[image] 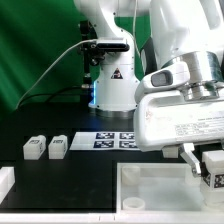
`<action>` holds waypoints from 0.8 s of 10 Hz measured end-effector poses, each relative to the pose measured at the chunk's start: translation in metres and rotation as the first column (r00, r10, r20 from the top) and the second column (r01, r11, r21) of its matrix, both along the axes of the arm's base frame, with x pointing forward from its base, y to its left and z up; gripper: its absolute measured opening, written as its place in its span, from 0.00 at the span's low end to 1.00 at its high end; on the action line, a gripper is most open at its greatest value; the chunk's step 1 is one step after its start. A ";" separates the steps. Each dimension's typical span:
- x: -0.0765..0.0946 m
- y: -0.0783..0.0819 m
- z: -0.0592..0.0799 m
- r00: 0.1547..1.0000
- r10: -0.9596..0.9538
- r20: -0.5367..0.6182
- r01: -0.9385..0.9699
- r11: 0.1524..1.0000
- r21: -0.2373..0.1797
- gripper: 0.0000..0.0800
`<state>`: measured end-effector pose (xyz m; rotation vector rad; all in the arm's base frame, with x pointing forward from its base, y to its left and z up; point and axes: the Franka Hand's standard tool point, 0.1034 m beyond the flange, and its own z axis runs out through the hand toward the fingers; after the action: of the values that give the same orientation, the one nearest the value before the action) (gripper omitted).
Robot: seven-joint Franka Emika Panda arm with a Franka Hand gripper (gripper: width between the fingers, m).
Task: Assemble one leg
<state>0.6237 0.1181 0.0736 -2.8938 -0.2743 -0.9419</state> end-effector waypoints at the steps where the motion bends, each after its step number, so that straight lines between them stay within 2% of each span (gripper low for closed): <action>1: 0.000 0.000 0.000 1.000 -0.002 -0.012 0.002 1.000 0.001 0.36; 3: -0.001 0.000 -0.002 1.000 -0.001 -0.024 0.001 1.000 0.000 0.36; 5: -0.002 0.000 -0.003 1.000 0.000 -0.029 0.000 1.000 -0.001 0.67; 6: -0.002 0.000 -0.003 1.000 0.000 -0.029 0.000 1.000 -0.001 0.67; 7: -0.002 0.000 -0.003 1.000 0.000 -0.030 0.000 1.000 -0.001 0.78; 8: -0.002 0.000 -0.003 1.000 0.000 -0.030 0.000 1.000 -0.001 0.80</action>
Offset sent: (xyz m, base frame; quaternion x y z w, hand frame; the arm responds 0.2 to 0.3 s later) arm 0.0000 0.0000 0.0000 0.0000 0.0000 0.0000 1.0000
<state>0.6218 0.1179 0.0702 -2.9059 -0.2721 -0.8981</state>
